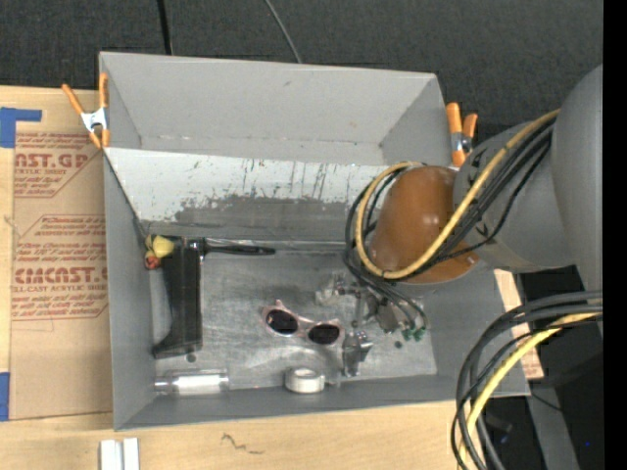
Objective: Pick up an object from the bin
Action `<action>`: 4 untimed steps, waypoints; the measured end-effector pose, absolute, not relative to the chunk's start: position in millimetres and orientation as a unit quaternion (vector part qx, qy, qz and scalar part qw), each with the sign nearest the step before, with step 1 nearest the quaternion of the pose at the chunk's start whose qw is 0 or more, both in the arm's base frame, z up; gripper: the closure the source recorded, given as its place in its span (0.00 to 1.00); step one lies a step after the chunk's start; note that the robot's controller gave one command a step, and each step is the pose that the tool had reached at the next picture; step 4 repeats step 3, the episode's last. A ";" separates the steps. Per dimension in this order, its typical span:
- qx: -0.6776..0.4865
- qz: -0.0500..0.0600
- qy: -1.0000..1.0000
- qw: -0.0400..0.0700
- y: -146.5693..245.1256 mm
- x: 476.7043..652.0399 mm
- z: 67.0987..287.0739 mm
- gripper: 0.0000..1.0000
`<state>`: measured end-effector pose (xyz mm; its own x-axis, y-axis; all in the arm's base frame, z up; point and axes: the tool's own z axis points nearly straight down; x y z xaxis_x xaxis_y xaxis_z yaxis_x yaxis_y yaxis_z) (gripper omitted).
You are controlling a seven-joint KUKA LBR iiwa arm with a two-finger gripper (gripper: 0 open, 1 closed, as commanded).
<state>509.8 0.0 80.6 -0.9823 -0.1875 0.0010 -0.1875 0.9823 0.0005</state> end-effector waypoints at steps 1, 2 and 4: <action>0.136 0.000 -0.991 -0.007 25.4 499.1 73.2 1.00; 0.136 0.000 -0.991 -0.007 25.4 499.0 73.2 1.00; 0.132 0.000 -0.991 -0.002 34.3 484.2 227.9 1.00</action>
Offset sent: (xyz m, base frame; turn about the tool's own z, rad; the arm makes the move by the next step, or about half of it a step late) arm 0.0000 0.0000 0.0000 0.0000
